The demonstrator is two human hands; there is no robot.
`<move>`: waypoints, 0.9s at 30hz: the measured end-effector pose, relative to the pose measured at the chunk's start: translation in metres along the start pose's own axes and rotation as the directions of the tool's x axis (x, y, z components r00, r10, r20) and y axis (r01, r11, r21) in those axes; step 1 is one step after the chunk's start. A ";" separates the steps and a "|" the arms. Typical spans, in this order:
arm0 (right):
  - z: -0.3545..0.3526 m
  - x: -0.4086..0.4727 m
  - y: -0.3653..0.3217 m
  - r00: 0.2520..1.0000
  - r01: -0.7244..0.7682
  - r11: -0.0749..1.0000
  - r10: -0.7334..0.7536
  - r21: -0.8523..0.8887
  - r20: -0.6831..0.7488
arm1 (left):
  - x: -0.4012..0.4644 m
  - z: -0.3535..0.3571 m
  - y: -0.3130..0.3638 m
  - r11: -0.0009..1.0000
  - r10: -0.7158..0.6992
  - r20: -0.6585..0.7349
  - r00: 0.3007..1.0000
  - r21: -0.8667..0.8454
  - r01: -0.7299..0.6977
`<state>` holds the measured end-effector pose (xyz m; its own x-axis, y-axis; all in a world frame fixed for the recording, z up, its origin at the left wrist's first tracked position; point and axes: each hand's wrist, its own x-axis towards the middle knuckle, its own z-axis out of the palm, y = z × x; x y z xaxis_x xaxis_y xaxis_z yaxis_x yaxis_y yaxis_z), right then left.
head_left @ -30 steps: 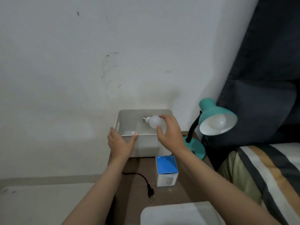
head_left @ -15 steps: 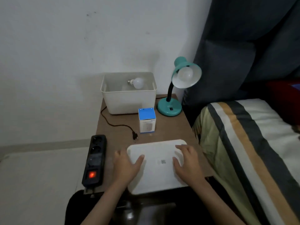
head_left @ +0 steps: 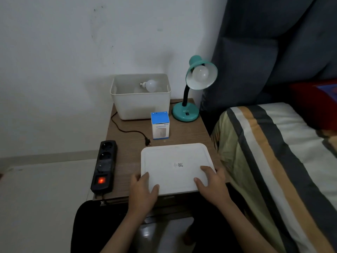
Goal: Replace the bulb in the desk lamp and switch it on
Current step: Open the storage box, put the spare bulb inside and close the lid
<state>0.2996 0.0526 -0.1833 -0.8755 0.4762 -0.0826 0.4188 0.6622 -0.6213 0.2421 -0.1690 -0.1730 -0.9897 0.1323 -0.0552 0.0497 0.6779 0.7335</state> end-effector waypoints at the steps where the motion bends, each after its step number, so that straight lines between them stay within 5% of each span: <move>1: -0.003 0.000 -0.004 1.000 0.017 1.000 -0.017 0.009 -0.011 | 0.000 -0.004 0.002 0.999 0.017 -0.014 1.000 -0.027 -0.018; 17: -0.032 0.135 -0.177 0.970 0.220 0.975 -0.214 0.041 -0.114 | 0.165 -0.118 0.050 0.982 0.130 -0.316 0.940 -0.091 -0.166; 27: -0.015 0.242 -0.236 0.976 0.198 0.979 -0.202 -0.054 -0.085 | 0.285 -0.123 0.060 0.987 0.104 -0.287 0.952 -0.084 -0.134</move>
<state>-0.0073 0.0206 -0.0447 -0.9183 0.3802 0.1108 0.2500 0.7736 -0.5822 -0.0532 -0.1799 -0.0611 -0.9757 -0.0112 0.2187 0.1700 0.5907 0.7888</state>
